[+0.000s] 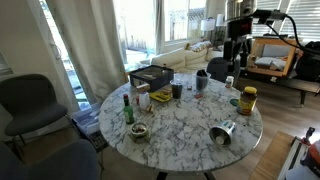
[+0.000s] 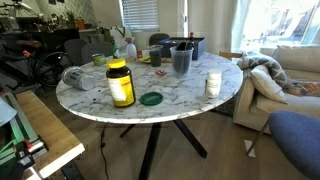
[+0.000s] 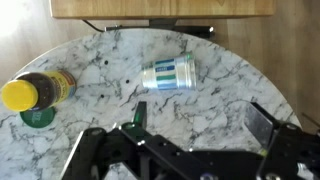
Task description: Place the silver cup upright.
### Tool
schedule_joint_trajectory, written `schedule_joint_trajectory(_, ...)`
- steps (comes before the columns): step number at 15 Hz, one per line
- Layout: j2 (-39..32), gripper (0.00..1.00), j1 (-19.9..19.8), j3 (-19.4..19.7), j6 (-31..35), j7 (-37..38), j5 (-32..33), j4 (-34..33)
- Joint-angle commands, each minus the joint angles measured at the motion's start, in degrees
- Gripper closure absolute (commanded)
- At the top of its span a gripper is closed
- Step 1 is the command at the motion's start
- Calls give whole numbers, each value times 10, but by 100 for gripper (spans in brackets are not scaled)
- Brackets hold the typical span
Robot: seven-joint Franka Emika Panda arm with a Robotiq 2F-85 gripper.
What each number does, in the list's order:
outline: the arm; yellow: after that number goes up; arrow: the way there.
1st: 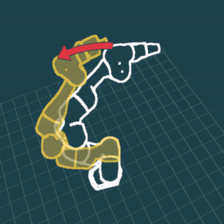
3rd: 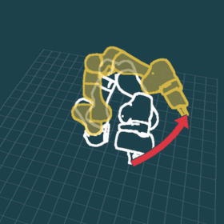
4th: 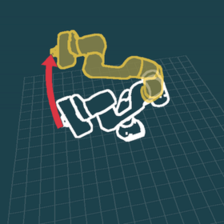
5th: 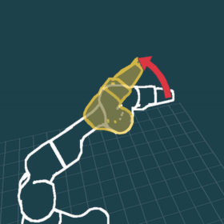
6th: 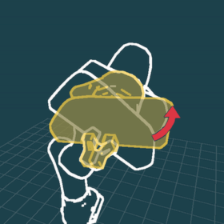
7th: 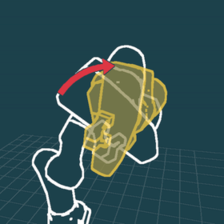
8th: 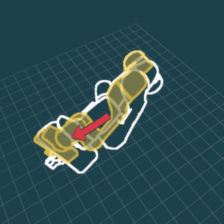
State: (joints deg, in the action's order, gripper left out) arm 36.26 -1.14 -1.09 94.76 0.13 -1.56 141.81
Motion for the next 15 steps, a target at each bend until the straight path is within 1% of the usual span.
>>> schedule_joint_trajectory(1, 46, 0, 20, -61, 38, 78, 13, 103)
schedule_joint_trajectory(3, 61, 0, 26, -81, 62, 102, 25, 146)
schedule_joint_trajectory(4, 75, 0, 33, -74, 57, 88, 20, 169)
schedule_joint_trajectory(5, 31, 0, 31, -70, 40, 87, 13, 117)
schedule_joint_trajectory(7, 46, 0, 33, -72, 46, 87, 14, 146)
schedule_joint_trajectory(10, 60, 0, 33, -72, 47, 87, 15, 154)
schedule_joint_trajectory(11, 54, 0, 34, -78, 63, 98, 10, 154)
schedule_joint_trajectory(12, 31, 0, 43, -95, 106, 108, 4, 154)
schedule_joint_trajectory(13, 20, 0, 50, -99, 128, 106, 0, 154)
schedule_joint_trajectory(15, -20, 0, 62, -123, 184, 114, 10, 155)
